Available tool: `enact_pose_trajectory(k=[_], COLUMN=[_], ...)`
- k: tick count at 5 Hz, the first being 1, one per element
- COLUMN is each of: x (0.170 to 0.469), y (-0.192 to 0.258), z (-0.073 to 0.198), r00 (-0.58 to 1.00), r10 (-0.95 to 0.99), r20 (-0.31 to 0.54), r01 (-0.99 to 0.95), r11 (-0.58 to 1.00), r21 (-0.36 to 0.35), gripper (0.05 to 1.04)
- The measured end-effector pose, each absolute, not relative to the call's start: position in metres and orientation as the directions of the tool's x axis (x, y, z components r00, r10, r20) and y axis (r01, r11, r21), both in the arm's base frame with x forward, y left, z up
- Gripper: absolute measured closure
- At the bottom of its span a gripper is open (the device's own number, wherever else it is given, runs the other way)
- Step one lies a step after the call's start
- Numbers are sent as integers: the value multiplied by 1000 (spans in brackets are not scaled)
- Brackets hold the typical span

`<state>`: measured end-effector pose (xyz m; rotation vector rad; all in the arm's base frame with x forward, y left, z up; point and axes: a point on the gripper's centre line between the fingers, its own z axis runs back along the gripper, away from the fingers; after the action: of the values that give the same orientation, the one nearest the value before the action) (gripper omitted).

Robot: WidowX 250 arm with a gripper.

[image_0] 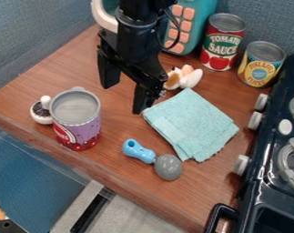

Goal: Push the can to the upper left side of the table

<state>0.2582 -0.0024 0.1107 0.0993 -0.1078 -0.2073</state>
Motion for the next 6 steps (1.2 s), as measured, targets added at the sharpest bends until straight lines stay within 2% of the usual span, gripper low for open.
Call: enact_pose_trajectory(k=[1,3,4,5,6], x=[255,215,189,165,171], y=[-3,13,18,23,25], z=[104,117,116,104,78], r00=[977,989,983,962,962], r10=[-200,-48,9,90,103], r20=[74,139,183,258,253], r01=[192,41,-14,-69,-83], r11=[976,998,1000,994,993], r21=[101,52,24,-88,-88], gripper=[83,83,83,83,83])
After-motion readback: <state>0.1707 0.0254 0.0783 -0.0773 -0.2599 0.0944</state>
